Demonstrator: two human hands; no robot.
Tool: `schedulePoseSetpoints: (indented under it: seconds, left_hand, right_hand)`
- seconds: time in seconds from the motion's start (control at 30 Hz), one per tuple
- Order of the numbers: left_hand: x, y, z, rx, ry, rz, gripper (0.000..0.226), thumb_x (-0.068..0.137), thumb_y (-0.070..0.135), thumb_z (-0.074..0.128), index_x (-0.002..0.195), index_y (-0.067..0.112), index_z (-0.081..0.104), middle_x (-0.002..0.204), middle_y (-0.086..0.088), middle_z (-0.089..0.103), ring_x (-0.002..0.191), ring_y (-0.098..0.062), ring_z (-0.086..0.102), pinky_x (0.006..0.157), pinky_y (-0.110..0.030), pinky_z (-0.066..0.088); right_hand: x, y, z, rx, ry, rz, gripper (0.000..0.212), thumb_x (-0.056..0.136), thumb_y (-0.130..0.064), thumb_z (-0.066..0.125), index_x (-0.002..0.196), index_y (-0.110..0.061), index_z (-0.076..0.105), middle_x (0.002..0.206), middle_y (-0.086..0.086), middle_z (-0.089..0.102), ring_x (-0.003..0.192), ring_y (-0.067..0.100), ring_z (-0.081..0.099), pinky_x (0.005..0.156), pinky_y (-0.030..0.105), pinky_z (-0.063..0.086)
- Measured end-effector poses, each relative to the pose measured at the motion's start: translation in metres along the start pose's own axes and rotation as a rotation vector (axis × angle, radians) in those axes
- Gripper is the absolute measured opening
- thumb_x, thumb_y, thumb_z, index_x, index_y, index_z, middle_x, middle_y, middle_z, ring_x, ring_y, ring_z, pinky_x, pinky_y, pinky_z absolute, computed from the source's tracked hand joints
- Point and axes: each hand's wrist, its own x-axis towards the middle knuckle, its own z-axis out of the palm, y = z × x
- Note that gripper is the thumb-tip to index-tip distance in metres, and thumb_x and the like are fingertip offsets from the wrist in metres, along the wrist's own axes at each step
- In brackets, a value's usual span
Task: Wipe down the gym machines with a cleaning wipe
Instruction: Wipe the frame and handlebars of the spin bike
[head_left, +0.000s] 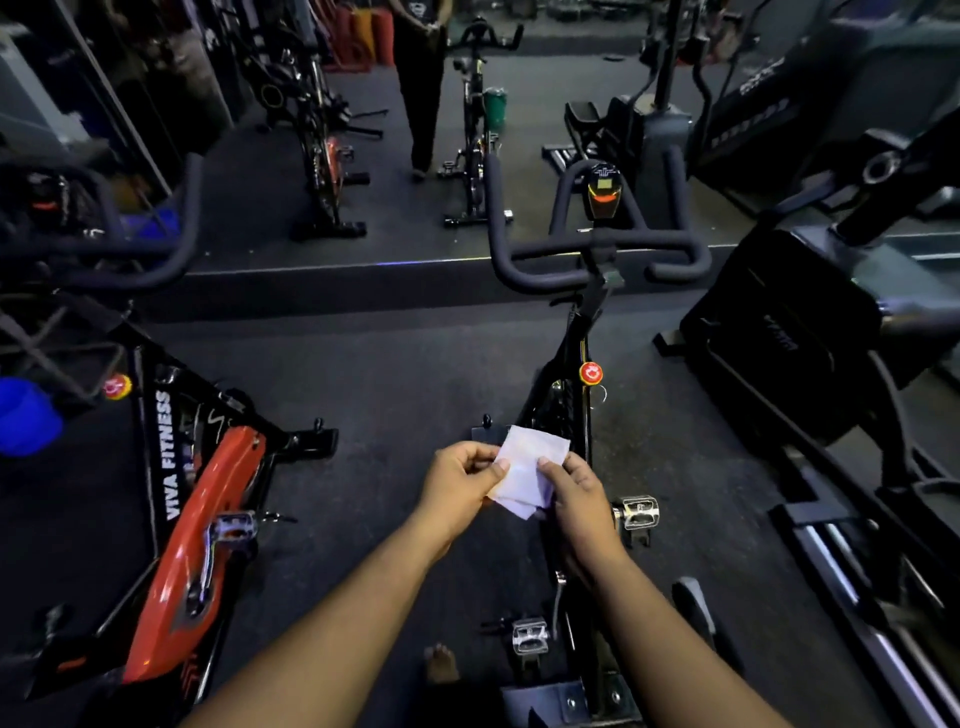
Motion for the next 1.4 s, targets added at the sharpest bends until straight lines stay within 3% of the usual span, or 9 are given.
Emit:
schedulePoseSetpoints:
  seconds: [0.2,0.5,0.6,0.8,0.93,1.1,1.2,1.3,1.4]
  left_hand:
    - [0.122,0.003,-0.004,0.090,-0.055,0.032,0.016,0.092,0.009,0.073,0.086,0.024,0.074,0.072,0.011,0.071,0.068,-0.002,0.064,0.064,-0.026,0.054]
    - [0.261,0.035,-0.017,0.181,-0.058,0.044,0.006,0.094,0.008,0.069,0.096,0.007,0.075,0.075,0.003,0.070,0.062,-0.001,0.060,0.061,-0.020,0.050]
    - [0.301,0.049,-0.024,0.167,-0.040,0.065,0.007,0.096,0.010,0.068,0.096,0.010,0.075,0.078,-0.003,0.072,0.063,-0.011,0.062,0.062,-0.026,0.053]
    - [0.379,0.067,-0.038,0.118,-0.032,0.106,0.013,0.098,0.011,0.066,0.089,0.019,0.071,0.072,0.004,0.071,0.056,-0.004,0.058,0.056,-0.021,0.046]
    - [0.433,0.066,-0.049,0.135,-0.043,0.127,0.016,0.097,0.018,0.067,0.084,0.026,0.070,0.071,0.008,0.072,0.061,-0.008,0.061,0.065,-0.029,0.050]
    - [0.492,0.072,-0.061,0.136,-0.069,0.129,0.017,0.097,0.022,0.065,0.083,0.030,0.069,0.074,0.010,0.073,0.065,-0.009,0.062,0.073,-0.037,0.055]
    - [0.521,0.071,-0.072,0.155,-0.107,0.133,0.017,0.098,0.022,0.065,0.084,0.028,0.069,0.076,0.008,0.074,0.063,-0.005,0.061,0.074,-0.033,0.053]
    - [0.543,0.067,-0.081,0.149,-0.136,0.112,0.015,0.100,0.024,0.063,0.087,0.027,0.069,0.080,0.004,0.074,0.061,-0.001,0.060,0.068,-0.028,0.050]
    - [0.560,0.068,-0.083,0.140,-0.146,0.109,0.014,0.101,0.026,0.061,0.089,0.028,0.067,0.083,0.003,0.074,0.067,-0.008,0.064,0.071,-0.031,0.053]
  right_hand:
    - [0.095,-0.005,0.025,0.012,-0.056,-0.038,0.025,0.102,-0.010,0.056,0.121,0.000,0.068,0.115,0.023,0.072,0.108,0.039,0.070,0.096,0.048,0.055]
    - [0.228,-0.061,0.061,-0.260,0.152,-0.143,0.019,0.098,-0.005,0.059,0.103,-0.015,0.074,0.099,0.001,0.079,0.090,0.008,0.073,0.075,0.020,0.055]
    - [0.265,-0.089,0.077,-0.354,0.122,-0.251,0.017,0.098,-0.004,0.059,0.101,-0.014,0.072,0.095,-0.001,0.078,0.086,0.005,0.069,0.075,0.020,0.054]
    - [0.338,-0.131,0.108,-0.655,0.116,-0.484,0.012,0.097,-0.008,0.064,0.089,-0.016,0.069,0.081,-0.012,0.069,0.074,-0.008,0.058,0.069,0.023,0.046]
    - [0.382,-0.150,0.138,-0.909,0.229,-0.675,0.044,0.088,0.004,0.057,0.121,-0.021,0.071,0.116,-0.015,0.071,0.103,-0.003,0.062,0.092,0.011,0.043]
    - [0.443,-0.130,0.153,-1.498,0.111,-0.580,0.061,0.094,0.000,0.043,0.153,-0.014,0.041,0.160,0.008,0.039,0.148,0.022,0.035,0.121,0.037,0.028]
    - [0.447,-0.087,0.151,-1.902,0.147,-0.525,0.064,0.096,-0.026,0.030,0.157,-0.005,0.030,0.164,0.018,0.026,0.151,0.033,0.028,0.116,0.062,0.029]
    - [0.445,-0.066,0.150,-1.988,0.269,-0.527,0.080,0.097,-0.055,0.035,0.158,-0.004,0.025,0.166,0.018,0.021,0.154,0.032,0.022,0.120,0.062,0.014]
    - [0.474,-0.079,0.163,-1.976,0.349,-0.516,0.091,0.092,-0.052,0.059,0.157,0.000,0.022,0.164,0.021,0.023,0.152,0.034,0.026,0.119,0.060,0.023]
